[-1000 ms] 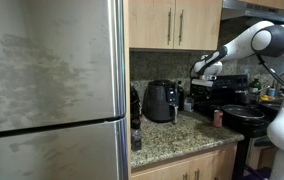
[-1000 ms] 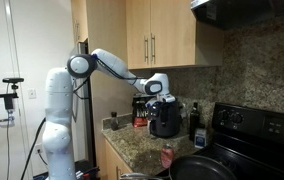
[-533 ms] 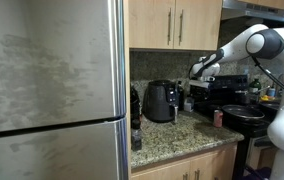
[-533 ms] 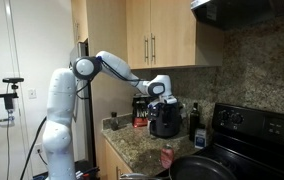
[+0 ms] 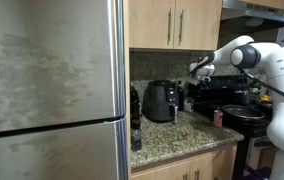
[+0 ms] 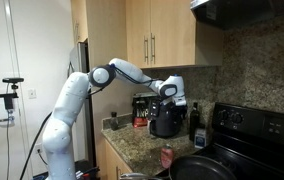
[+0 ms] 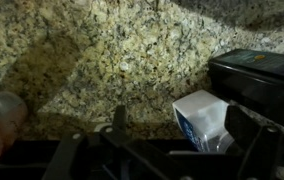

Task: Slide the plastic bottle forward

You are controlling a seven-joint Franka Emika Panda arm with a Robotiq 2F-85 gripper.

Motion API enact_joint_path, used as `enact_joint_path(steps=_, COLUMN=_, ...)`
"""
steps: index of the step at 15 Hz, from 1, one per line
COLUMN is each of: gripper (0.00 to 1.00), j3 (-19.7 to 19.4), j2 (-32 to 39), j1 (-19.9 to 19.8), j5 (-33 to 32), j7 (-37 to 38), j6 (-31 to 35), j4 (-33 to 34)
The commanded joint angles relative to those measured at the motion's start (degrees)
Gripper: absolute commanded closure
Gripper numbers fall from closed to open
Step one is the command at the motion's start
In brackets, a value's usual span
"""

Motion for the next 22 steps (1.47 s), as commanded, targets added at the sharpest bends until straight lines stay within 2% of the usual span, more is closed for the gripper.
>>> enact_joint_path(steps=1, gripper=0.0, j3=-0.3, j2=0.1, j1=0.2, j5=0.1, j7=-0.1, j6=-0.3, j4=0.1)
enact_joint_path(steps=3, gripper=0.0, j3=-0.8, j2=1.0, j1=1.0, j5=-1.3, j7=1.2, j6=-0.3, j4=0.2)
enact_joint_path(steps=5, gripper=0.0, j3=-1.7, j2=4.9, j1=1.6, j5=-1.4, j7=7.8, j6=3.6, j4=3.6)
enact_joint_path(steps=8, gripper=0.0, j3=-1.3, j2=10.1, j1=0.4, j5=1.8, j7=16.1, j6=4.9, j4=11.1)
enact_joint_path(steps=13, gripper=0.0, j3=-2.0, j2=14.8, j1=0.2, j5=2.3, j7=29.7, j6=10.4, j4=19.1)
enact_joint_path(steps=14, gripper=0.0, j3=-2.8, j2=14.6, j1=0.7, j5=1.2, j7=32.8, j6=10.4, j4=19.3)
enact_joint_path(steps=16, gripper=0.0, j3=-1.4, j2=12.9, j1=0.0, j5=0.6, j7=30.8, j6=9.7, j4=16.8)
enact_joint_path(steps=19, gripper=0.0, j3=-1.4, j2=12.9, j1=0.0, j5=0.5, j7=32.2, j6=9.7, j4=17.5)
enact_joint_path(steps=22, gripper=0.0, j3=-4.4, j2=16.6, j1=1.2, j5=-0.8, j7=41.9, j6=10.3, j4=22.3)
